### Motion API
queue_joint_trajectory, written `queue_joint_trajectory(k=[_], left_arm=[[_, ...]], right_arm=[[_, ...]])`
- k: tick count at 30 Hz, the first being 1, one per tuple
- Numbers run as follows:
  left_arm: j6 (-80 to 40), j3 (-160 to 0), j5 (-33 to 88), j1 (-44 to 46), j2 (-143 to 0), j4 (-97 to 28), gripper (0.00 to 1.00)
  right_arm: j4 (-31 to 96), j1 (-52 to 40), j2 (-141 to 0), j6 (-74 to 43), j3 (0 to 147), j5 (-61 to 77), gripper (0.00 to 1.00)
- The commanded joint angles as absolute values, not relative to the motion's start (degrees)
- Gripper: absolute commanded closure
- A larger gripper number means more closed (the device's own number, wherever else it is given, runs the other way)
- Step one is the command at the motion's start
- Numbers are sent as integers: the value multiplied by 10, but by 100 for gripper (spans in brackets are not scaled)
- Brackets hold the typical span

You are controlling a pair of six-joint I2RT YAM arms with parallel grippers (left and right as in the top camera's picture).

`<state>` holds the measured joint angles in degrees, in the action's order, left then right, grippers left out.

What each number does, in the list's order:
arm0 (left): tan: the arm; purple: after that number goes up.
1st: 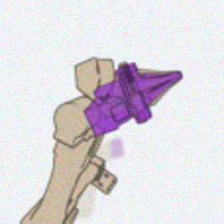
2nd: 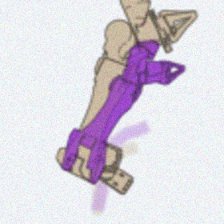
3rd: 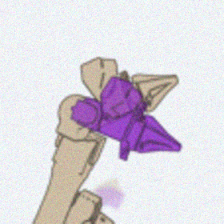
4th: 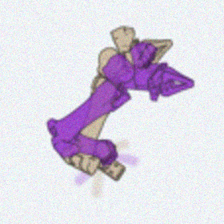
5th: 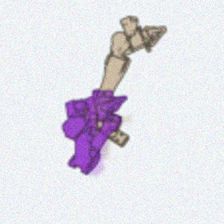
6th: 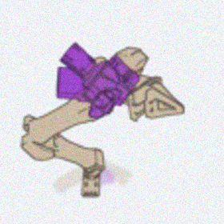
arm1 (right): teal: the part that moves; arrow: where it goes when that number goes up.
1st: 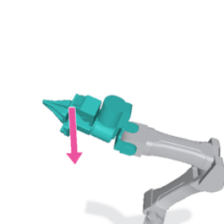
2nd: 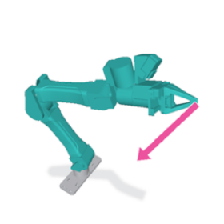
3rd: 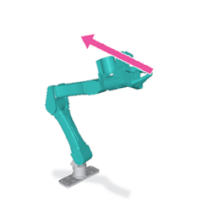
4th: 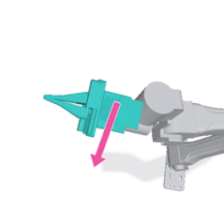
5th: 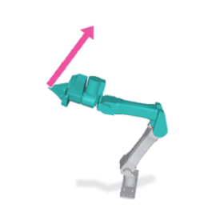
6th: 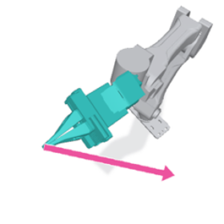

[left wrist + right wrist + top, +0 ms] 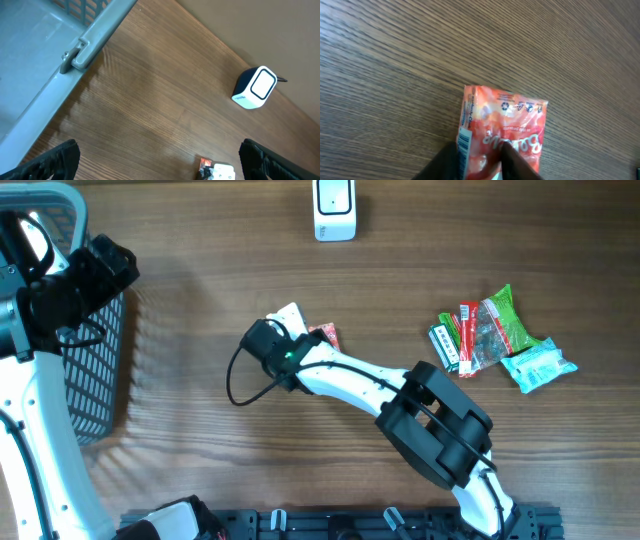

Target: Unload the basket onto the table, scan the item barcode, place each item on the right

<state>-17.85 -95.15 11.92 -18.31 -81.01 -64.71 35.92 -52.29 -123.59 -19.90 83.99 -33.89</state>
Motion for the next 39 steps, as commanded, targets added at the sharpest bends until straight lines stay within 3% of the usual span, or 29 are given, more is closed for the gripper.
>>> queue_joint_trajectory(k=[1,3,11,21,32,39], left_arm=[[-169,-956,126,-181,-809,-646,0],[-169,-956,126,-181,-809,-646,0],[-169,-956,126,-181,-809,-646,0],[-169,-956,126,-181,-809,-646,0],[-169,-956,126,-181,-809,-646,0],[-169,-956,126,-181,-809,-646,0]], right_arm=[[355,-521,-1247,-212,829,-339,89],[348,-521,-1247,-212,829,-334,96],[372,-500,-1165,-212,860,-267,96],[370,-368,-1063,-233,846,131,96],[131,-296,-1074,-311,674,335,96],[18,-289,-1074,-315,590,332,96]])
